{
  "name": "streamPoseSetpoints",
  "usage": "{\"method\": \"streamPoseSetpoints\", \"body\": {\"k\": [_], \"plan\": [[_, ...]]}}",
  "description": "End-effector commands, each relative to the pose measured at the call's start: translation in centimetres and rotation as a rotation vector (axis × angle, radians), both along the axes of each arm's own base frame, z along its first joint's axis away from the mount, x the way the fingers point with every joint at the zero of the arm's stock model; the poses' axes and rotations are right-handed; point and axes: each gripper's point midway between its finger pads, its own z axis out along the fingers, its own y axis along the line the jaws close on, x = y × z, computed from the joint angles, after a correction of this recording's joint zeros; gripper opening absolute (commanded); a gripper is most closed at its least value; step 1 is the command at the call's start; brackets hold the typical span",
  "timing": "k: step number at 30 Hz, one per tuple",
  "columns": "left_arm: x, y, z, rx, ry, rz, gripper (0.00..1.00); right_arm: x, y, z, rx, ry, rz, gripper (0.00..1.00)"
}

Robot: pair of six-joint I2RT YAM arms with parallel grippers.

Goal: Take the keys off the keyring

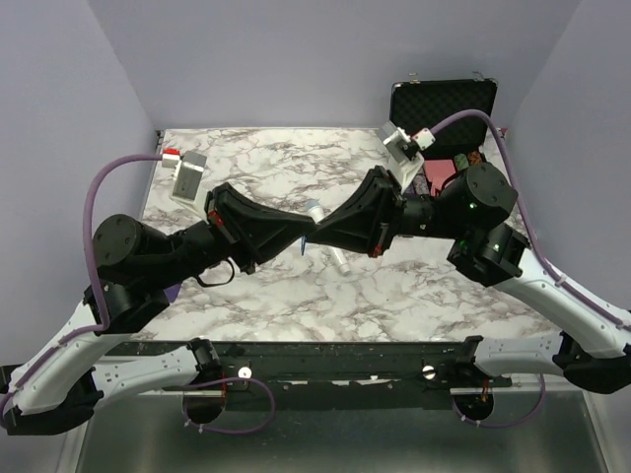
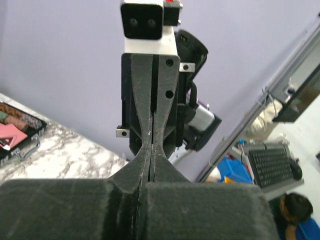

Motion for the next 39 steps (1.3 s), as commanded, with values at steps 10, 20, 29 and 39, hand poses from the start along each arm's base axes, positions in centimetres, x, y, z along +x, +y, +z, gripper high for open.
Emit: {"method": "streamPoseSetpoints", "body": {"k": [10, 20, 29, 39], "plan": [[2.2, 0.1, 4.9, -0.076, -0.004, 0.11, 0.0, 3.3, 1.7, 8.1, 0.23, -0.083, -0.138, 0.01], [3.2, 0.5, 7.1, -0.161, -0.015, 0.162, 0.0, 3.4, 1.4, 10.7, 0.291, -0.121, -0.153, 0.01], [2.6, 5.0, 8.5, -0.204, -0.059, 0.275, 0.99, 2.6, 0.3, 7.0, 0.215, -0.062, -0.145, 0.01], [1.7, 8.5, 1.4, -0.089, -0.037, 0.34, 0.98, 1.2, -1.4, 1.1, 0.078, 0.018, -0.125, 0.01]]}}
